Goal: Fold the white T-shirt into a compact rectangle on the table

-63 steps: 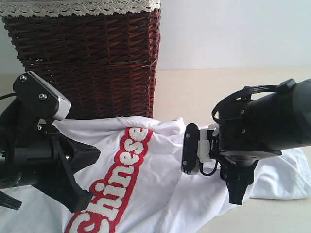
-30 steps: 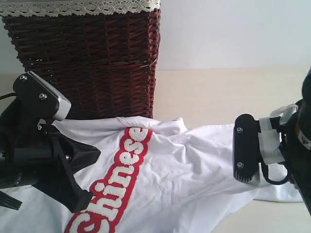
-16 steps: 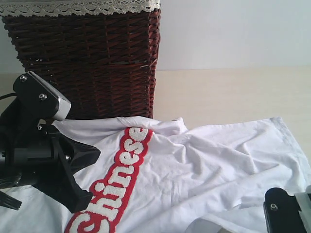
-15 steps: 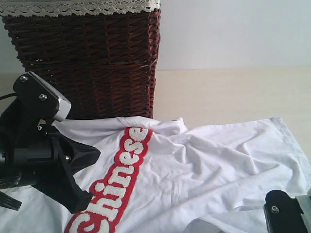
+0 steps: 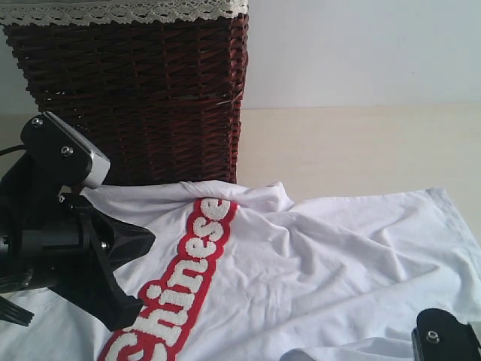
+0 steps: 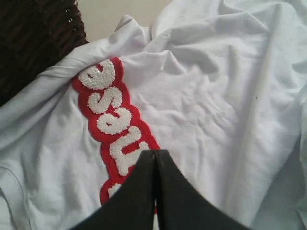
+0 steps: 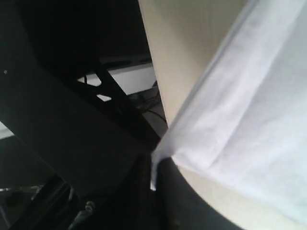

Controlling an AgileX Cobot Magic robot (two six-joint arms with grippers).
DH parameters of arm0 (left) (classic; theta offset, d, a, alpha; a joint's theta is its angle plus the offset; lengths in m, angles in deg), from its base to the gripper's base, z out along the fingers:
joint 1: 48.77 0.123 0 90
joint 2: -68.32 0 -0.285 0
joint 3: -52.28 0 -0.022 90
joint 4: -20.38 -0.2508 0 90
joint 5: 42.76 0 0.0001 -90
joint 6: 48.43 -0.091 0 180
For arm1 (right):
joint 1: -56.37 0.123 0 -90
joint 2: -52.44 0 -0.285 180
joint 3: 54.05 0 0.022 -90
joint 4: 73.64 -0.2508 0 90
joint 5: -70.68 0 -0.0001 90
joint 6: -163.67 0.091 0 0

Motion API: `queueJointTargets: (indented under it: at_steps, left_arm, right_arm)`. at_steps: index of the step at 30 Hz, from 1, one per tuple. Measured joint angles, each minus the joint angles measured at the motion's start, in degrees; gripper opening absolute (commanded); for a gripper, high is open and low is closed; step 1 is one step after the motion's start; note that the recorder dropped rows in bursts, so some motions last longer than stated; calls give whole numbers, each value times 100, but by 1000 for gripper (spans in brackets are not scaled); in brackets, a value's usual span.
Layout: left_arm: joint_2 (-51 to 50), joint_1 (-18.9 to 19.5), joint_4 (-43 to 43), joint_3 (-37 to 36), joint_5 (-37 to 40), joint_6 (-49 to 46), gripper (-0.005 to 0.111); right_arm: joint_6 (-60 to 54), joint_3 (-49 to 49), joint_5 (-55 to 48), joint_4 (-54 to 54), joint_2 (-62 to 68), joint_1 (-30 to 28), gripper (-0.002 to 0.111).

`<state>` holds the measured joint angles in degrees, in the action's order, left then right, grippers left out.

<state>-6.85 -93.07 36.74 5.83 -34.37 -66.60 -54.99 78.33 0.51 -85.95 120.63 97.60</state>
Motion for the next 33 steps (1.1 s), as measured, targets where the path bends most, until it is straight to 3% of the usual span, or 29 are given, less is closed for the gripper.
queueJointTargets:
  at_steps: [3, 7, 14, 17, 20, 24, 29, 33]
  left_arm:
    - [0, 0, 0, 0, 0, 0, 0]
    - [0, 0, 0, 0, 0, 0, 0]
    - [0, 0, 0, 0, 0, 0, 0]
    - [0, 0, 0, 0, 0, 0, 0]
    - [0, 0, 0, 0, -11, 0, 0]
    - [0, 0, 0, 0, -11, 0, 0]
    - [0, 0, -24, 0, -22, 0, 0]
    - [0, 0, -24, 0, -34, 0, 0]
  right_arm:
    - [0, 197, 0, -543, -141, 0, 0]
    - [231, 213, 0, -300, -189, 0, 1]
    - [1311, 213, 0, 1850, -189, 0, 29]
    - [1192, 213, 0, 1697, -189, 0, 42]
    - [1108, 213, 0, 1472, -189, 0, 47]
    - [1082, 213, 0, 1231, -189, 0, 45]
    - [513, 213, 0, 465, -189, 0, 19]
    - [-197, 213, 0, -435, -189, 0, 15]
